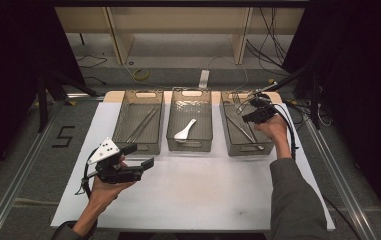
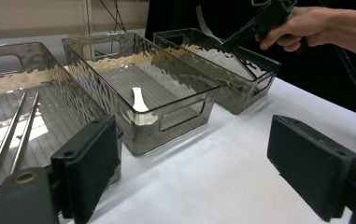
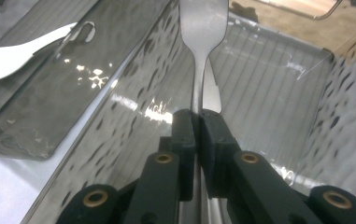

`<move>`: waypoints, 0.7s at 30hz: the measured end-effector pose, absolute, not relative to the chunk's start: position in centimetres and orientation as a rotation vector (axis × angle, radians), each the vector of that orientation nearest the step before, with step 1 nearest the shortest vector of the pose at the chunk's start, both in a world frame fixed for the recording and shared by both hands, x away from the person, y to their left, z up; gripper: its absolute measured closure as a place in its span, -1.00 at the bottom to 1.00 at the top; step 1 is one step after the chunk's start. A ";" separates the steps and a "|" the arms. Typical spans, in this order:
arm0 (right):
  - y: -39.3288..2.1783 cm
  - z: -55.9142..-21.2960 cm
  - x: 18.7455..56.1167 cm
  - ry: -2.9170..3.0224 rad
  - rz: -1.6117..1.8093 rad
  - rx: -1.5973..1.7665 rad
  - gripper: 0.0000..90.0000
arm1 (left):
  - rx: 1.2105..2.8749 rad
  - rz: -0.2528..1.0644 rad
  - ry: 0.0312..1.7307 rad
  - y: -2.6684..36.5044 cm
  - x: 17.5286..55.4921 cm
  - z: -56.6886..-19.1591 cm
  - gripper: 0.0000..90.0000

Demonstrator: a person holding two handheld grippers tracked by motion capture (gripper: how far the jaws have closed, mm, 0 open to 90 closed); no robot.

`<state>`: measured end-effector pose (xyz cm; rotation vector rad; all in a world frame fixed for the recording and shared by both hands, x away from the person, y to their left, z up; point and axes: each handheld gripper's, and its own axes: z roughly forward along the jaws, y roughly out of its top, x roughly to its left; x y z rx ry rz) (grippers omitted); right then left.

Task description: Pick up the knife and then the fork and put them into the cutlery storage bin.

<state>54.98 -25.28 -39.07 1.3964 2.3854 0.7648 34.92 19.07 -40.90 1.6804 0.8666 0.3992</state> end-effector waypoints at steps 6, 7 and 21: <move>-25.3 -40.0 55.0 2.385 0.774 1.430 0.89 | 1.678 0.400 0.869 19.1 34.9 -40.9 -0.65; -25.3 -40.1 55.0 2.384 0.770 1.441 0.89 | 1.679 0.401 0.868 19.1 34.9 -40.9 -0.65; -26.0 -39.9 55.2 2.302 0.802 1.574 0.34 | 1.680 0.403 0.869 19.1 34.9 -40.9 -0.65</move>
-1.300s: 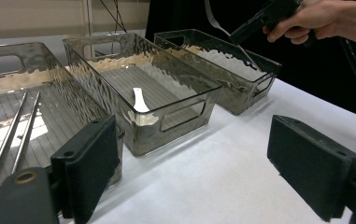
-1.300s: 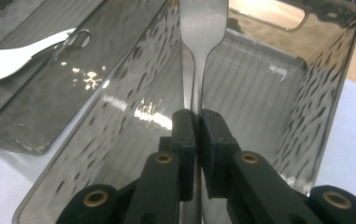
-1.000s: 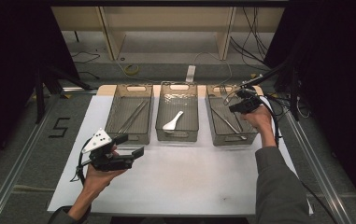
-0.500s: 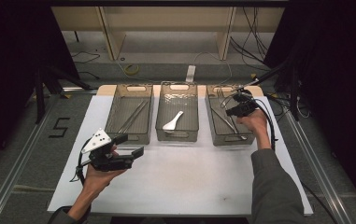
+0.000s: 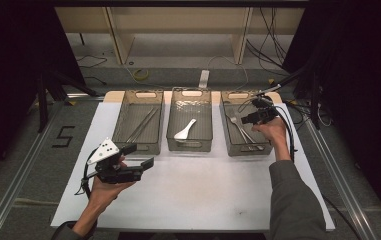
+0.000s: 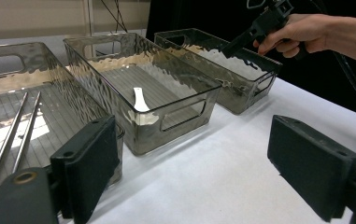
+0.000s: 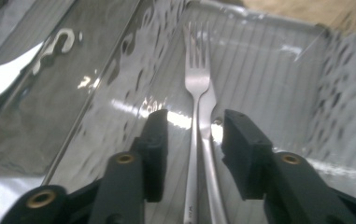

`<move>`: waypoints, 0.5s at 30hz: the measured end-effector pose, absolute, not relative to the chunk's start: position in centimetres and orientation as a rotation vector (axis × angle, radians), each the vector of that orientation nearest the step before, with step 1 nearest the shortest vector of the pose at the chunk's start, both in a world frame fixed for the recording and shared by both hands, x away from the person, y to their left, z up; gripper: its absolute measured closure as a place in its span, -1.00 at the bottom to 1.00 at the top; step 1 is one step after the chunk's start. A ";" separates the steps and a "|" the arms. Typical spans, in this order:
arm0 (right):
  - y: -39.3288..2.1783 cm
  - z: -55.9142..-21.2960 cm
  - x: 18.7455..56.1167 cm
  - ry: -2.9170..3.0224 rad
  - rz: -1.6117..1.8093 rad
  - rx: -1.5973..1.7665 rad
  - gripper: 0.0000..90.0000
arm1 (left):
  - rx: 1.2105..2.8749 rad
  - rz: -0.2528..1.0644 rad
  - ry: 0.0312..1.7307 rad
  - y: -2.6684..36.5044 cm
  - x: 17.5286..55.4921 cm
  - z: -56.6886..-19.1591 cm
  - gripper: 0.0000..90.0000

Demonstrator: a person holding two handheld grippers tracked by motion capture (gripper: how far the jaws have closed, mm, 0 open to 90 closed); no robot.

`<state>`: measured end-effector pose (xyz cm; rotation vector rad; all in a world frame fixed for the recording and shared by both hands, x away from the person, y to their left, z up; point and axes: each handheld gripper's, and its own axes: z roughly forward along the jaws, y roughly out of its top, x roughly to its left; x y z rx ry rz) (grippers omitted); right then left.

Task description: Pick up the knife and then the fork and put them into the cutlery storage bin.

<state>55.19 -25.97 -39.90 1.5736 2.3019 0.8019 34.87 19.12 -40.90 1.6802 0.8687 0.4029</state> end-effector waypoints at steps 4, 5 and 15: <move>-26.2 -39.3 54.9 2.264 0.825 1.571 0.10 | 1.674 0.394 0.875 19.1 34.9 -40.9 -0.65; -26.2 -39.1 54.8 2.264 0.831 1.565 0.06 | 1.672 0.390 0.876 19.1 35.0 -40.9 -0.65; -25.0 -38.0 52.7 2.288 1.008 1.466 -0.25 | 1.675 0.378 0.885 19.2 35.1 -41.0 -0.66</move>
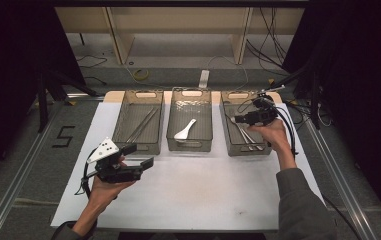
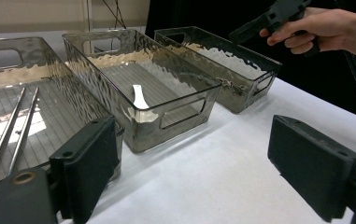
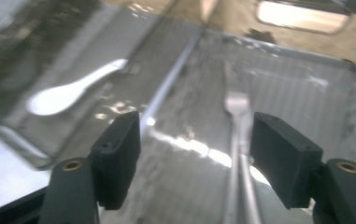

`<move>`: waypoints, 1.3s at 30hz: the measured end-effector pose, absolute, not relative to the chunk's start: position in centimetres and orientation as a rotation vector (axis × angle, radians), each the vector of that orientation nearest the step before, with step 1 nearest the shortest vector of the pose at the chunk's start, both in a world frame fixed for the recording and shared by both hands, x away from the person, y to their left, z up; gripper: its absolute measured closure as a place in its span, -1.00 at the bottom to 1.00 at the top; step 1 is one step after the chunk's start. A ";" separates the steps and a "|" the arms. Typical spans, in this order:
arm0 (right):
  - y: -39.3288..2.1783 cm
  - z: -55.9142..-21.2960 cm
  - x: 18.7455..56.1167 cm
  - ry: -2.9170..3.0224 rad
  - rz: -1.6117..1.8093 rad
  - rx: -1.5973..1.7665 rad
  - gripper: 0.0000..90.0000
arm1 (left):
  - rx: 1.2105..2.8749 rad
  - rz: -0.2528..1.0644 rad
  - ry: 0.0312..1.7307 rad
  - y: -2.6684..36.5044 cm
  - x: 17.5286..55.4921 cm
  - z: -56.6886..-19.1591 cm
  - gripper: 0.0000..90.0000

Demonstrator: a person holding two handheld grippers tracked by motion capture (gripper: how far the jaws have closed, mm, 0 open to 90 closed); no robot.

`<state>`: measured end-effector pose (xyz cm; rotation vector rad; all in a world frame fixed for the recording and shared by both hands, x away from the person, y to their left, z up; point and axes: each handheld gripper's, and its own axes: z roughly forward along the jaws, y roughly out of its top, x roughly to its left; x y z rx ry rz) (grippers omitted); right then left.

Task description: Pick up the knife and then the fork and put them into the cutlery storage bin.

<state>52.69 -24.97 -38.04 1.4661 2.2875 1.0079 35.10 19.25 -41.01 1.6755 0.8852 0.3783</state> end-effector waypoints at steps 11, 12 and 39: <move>-22.8 -37.3 48.1 2.290 1.238 1.323 -0.40 | 1.684 0.362 0.891 19.2 35.2 -41.1 -0.66; -22.7 -37.3 47.7 2.286 1.245 1.315 -0.40 | 1.684 0.362 0.891 19.2 35.2 -41.1 -0.66; -20.7 -39.2 39.8 2.256 1.456 1.064 -0.45 | 1.740 0.324 0.897 19.0 35.4 -41.4 -0.66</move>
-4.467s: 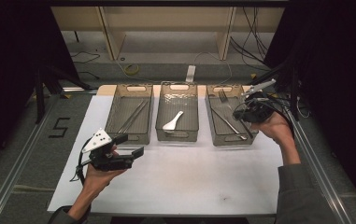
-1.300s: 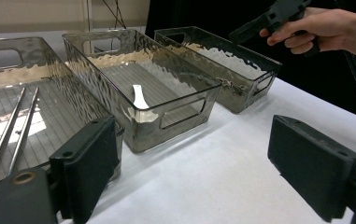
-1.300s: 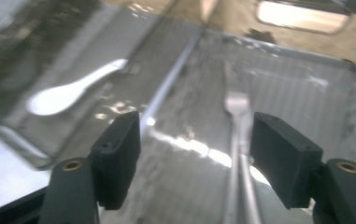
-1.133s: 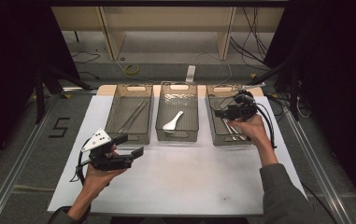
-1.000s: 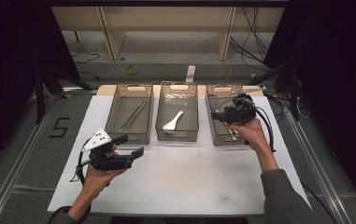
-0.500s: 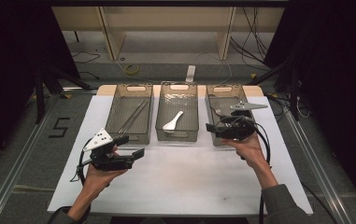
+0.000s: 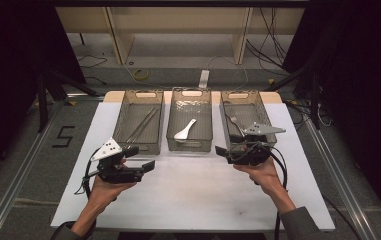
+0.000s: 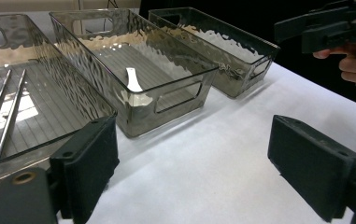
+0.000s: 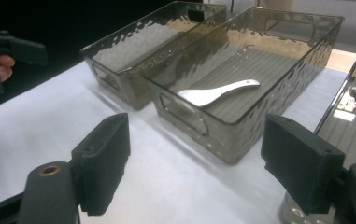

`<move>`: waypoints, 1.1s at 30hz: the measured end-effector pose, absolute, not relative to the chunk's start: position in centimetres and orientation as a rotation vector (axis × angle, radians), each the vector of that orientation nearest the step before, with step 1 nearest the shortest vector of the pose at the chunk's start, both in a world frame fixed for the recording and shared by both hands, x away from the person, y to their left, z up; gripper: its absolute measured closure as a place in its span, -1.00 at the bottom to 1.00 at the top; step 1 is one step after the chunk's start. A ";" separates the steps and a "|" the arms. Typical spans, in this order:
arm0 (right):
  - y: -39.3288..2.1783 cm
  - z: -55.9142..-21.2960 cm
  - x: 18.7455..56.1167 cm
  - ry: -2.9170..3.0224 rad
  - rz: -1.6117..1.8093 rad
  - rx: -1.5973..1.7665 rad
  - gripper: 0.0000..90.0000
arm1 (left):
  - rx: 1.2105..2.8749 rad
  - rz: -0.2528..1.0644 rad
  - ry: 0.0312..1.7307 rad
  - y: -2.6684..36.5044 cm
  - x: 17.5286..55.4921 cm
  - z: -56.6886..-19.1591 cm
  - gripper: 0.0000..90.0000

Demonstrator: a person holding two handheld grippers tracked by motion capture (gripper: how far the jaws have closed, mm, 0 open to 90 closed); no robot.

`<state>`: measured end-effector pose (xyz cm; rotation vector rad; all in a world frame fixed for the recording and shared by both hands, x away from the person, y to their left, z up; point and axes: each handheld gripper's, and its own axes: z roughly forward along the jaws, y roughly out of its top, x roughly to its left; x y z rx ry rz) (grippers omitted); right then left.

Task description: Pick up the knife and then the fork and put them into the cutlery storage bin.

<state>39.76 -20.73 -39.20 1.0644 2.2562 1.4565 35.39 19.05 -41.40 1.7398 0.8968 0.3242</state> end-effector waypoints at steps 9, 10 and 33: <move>-21.1 -40.2 38.2 2.250 1.477 1.060 -0.45 | 1.746 0.304 0.898 19.1 35.5 -41.4 -0.66; -21.1 -40.3 38.1 2.252 1.477 1.057 -0.45 | 1.749 0.304 0.896 19.1 35.5 -41.4 -0.66; -22.3 -42.2 34.0 2.197 1.508 1.023 -0.49 | 1.764 0.282 0.853 18.7 35.1 -41.4 -0.66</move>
